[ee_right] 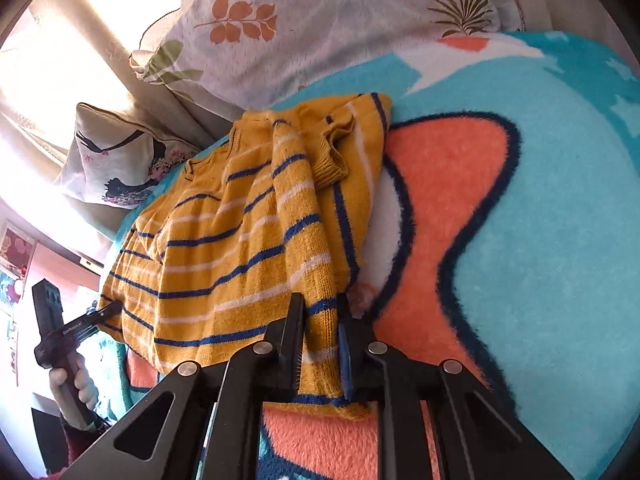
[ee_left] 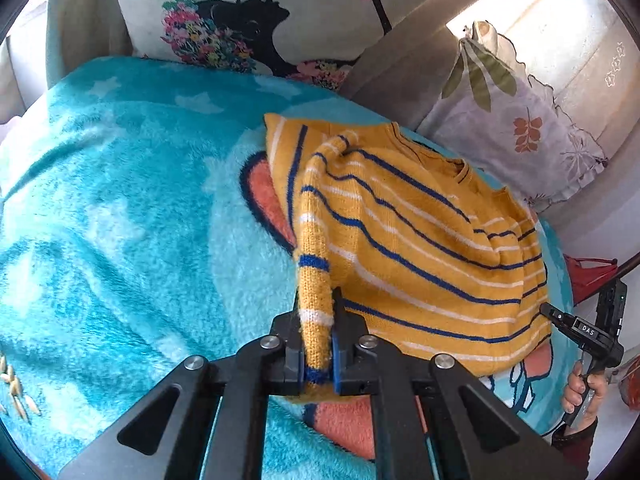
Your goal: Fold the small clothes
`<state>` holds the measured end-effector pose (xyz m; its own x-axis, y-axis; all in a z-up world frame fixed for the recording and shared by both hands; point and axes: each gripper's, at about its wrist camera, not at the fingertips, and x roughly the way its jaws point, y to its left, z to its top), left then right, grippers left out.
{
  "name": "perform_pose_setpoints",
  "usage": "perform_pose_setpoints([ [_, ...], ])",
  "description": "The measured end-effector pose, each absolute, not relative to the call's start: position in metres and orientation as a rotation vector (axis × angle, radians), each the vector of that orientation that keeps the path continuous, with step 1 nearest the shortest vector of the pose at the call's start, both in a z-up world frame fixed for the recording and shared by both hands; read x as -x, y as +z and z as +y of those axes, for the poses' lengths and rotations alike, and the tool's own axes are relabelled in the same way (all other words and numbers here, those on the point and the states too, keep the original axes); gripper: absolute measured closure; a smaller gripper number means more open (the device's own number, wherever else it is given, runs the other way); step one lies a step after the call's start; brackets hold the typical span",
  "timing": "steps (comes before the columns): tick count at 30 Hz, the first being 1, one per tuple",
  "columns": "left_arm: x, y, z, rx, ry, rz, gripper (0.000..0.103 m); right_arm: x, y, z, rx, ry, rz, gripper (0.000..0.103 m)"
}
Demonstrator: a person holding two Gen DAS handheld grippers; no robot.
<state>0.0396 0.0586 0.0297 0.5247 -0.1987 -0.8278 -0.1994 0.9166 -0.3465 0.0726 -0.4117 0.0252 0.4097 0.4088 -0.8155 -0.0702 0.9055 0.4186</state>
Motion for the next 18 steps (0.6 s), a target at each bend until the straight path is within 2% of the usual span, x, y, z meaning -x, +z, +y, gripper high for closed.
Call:
perform_pose_setpoints([
  [4,-0.030,0.021,0.067,0.447,0.063,1.040,0.096,-0.068,0.027,-0.423,-0.239,0.104,1.113,0.089],
  [7,-0.017,0.012,0.075,0.527,0.032,1.040,0.095,-0.059,0.034,-0.431,-0.316,0.117,1.093,0.086],
  [8,-0.013,0.014,0.077,0.541,0.028,1.022,0.092,-0.055,0.042,-0.428,-0.311,0.129,1.071,0.086],
  [9,-0.010,0.016,0.079,0.556,0.025,1.006,0.089,-0.051,0.051,-0.420,-0.278,0.137,1.044,0.081],
  [11,-0.005,0.021,0.084,0.591,0.022,0.962,0.068,-0.048,0.069,-0.395,-0.208,0.172,0.996,0.071],
  [13,-0.004,0.023,0.085,0.613,0.019,0.928,0.055,-0.049,0.083,-0.366,-0.183,0.258,0.964,0.064],
  [15,-0.007,0.018,0.084,0.637,0.019,0.929,0.050,-0.054,0.087,-0.331,-0.172,0.371,0.966,0.057],
  [18,-0.018,0.003,0.079,0.659,0.006,0.940,0.047,-0.067,0.081,-0.269,-0.161,0.533,1.016,0.056],
])
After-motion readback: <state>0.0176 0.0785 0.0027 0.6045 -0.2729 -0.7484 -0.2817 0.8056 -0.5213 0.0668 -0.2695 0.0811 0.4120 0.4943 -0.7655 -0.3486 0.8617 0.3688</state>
